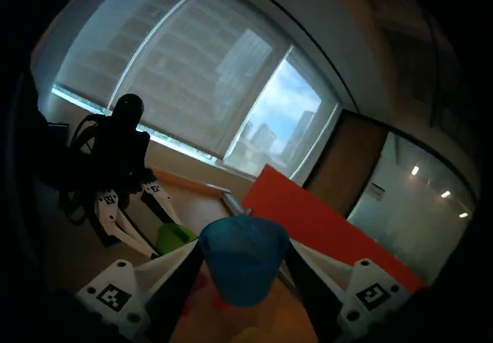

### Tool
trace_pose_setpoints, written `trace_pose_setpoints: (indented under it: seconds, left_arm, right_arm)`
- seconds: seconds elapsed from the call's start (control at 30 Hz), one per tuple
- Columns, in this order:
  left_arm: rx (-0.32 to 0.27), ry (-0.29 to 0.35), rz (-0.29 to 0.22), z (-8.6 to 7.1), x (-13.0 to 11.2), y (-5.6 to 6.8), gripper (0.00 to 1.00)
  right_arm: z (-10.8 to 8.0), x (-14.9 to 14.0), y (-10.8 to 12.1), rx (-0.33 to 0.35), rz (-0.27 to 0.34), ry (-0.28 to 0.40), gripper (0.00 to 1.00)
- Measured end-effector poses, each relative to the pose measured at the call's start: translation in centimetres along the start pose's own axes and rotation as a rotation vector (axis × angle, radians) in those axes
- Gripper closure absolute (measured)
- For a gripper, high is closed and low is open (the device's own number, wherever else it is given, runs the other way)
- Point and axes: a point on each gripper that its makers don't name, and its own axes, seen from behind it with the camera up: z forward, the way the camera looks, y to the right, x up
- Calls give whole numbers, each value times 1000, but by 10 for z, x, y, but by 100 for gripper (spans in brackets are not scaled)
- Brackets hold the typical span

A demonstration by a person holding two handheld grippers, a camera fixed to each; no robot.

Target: Pour water

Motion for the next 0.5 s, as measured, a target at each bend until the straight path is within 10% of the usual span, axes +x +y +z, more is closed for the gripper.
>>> trace_pose_setpoints:
  seconds: [0.5]
  left_arm:
    - [-9, 5, 10, -4, 3, 4, 15]
  right_arm:
    - [16, 17, 0, -1, -192, 16, 9]
